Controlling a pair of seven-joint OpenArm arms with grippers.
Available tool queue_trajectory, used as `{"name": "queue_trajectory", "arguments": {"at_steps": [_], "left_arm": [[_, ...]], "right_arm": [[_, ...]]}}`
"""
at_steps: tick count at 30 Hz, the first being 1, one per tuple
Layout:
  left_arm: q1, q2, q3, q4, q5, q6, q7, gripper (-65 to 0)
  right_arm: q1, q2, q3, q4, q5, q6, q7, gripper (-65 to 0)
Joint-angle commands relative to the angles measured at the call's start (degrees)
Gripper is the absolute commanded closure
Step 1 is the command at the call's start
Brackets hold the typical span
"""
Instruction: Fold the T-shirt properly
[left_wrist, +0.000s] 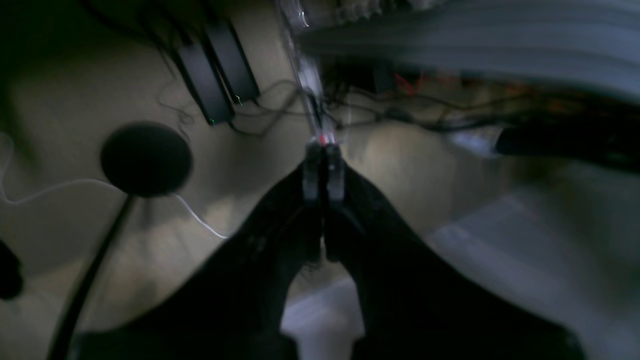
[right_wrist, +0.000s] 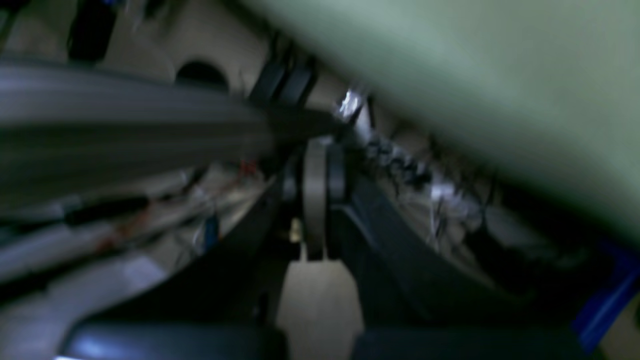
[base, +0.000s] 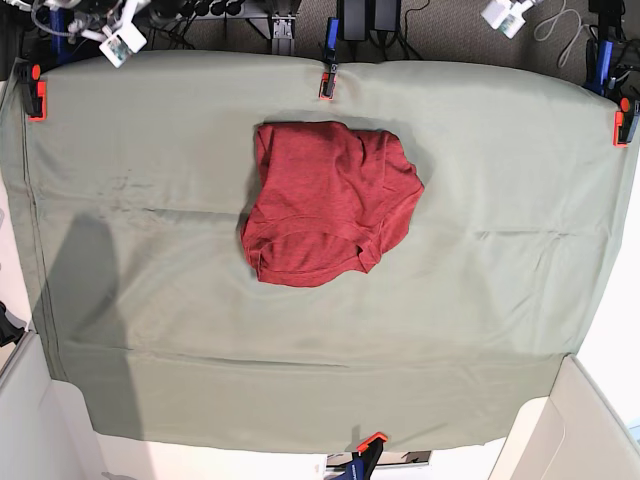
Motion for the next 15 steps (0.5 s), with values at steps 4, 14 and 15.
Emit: {"name": "queue_trajectory", "arguments": {"at_steps": [4,14,15], "left_arm": [[0.7,-1.5,6.6,-5.9,4.3,-0.4,-0.7,0.0],[-1.9,-7.7,28.1,-27.1,18.6,3.8,-5.5,0.0],[-2.5,-7.7,29.9,-28.9,20.4,4.6,-5.6,0.0]], "right_arm": [[-2.8,1.3,0.3,-3.1,0.4,0.2,-1.5,0.0],[-10.4,1.3,0.2,-11.4,0.2,1.3,-12.4,0.0],[-11.4,1.3,0.2,-12.1,-0.1,1.3,-12.3,0.0]]}}
